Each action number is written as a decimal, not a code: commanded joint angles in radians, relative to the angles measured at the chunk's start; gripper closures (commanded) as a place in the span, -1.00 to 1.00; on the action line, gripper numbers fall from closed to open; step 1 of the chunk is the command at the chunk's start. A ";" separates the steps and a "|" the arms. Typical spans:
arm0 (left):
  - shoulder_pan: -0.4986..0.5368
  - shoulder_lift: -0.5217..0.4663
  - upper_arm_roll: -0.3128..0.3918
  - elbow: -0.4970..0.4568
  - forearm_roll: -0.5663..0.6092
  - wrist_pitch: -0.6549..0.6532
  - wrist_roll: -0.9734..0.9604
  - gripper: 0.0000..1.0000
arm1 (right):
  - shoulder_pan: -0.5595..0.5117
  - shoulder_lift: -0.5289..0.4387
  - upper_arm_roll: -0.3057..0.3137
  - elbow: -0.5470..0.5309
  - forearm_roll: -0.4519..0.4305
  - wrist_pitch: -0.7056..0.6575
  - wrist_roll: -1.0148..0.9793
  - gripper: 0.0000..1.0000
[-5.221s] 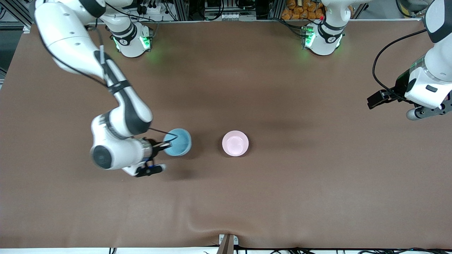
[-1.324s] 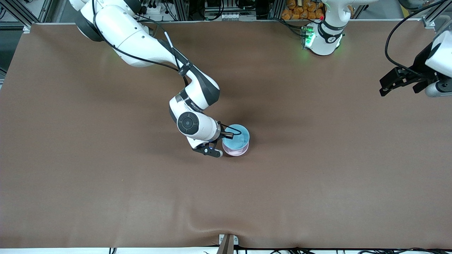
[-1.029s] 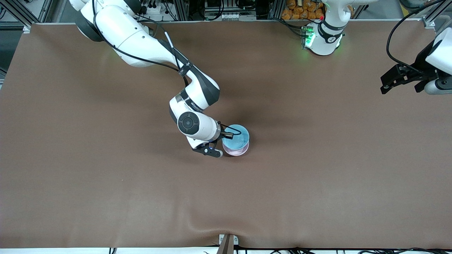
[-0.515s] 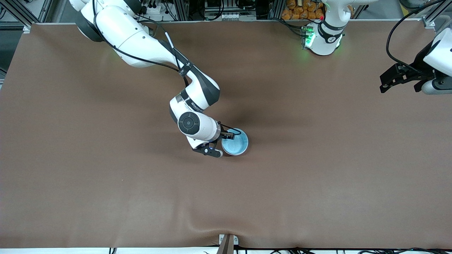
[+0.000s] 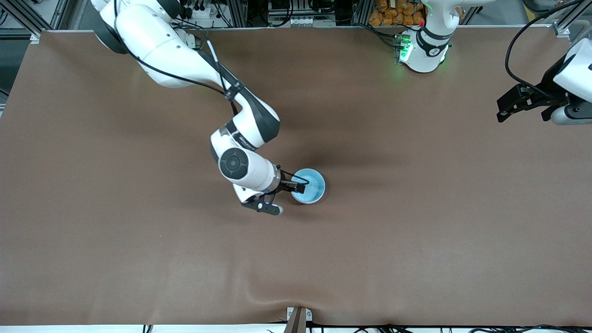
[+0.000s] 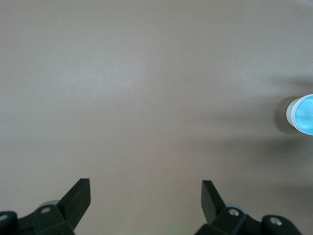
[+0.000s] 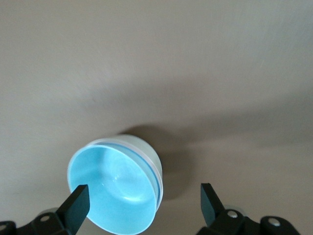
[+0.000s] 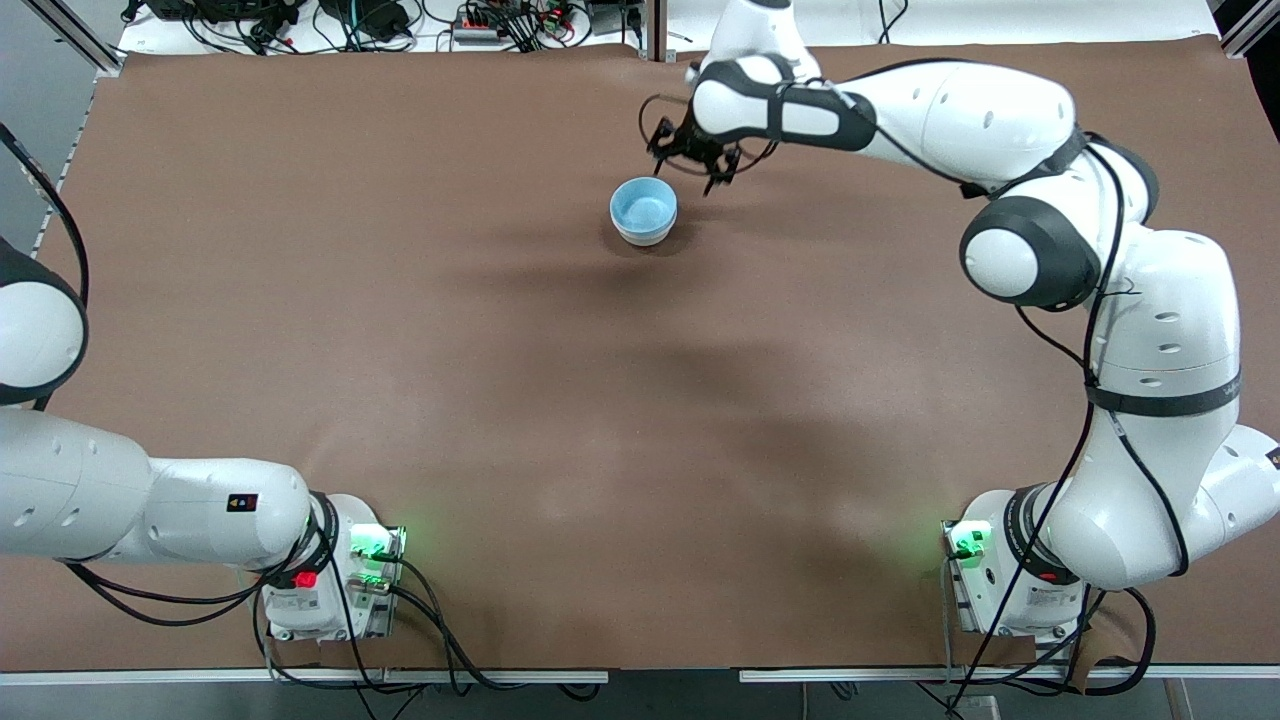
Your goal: Stack pink and blue bowls on white bowl
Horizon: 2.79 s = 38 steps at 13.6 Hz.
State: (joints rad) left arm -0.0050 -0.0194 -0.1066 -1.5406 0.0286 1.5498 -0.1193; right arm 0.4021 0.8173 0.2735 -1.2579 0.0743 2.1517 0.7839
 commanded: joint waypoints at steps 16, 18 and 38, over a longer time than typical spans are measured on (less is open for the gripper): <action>-0.001 -0.010 0.007 0.007 -0.013 -0.048 0.023 -1.00 | -0.356 -0.770 -0.355 -0.218 -0.070 -0.693 -0.850 -1.00; -0.001 -0.011 0.007 0.008 -0.013 -0.056 0.023 -1.00 | -0.364 -0.793 -0.382 -0.212 -0.071 -0.737 -0.844 -1.00; -0.004 0.004 -0.027 0.071 -0.001 -0.088 0.015 -1.00 | -0.358 -0.840 -0.402 -0.205 -0.103 -0.789 -0.827 -1.00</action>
State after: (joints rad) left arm -0.0090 -0.0209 -0.1330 -1.4921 0.0286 1.4856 -0.1168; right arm 0.0427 0.0012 -0.1350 -1.4515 -0.0044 1.3852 -0.0352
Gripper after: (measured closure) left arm 0.000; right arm 0.000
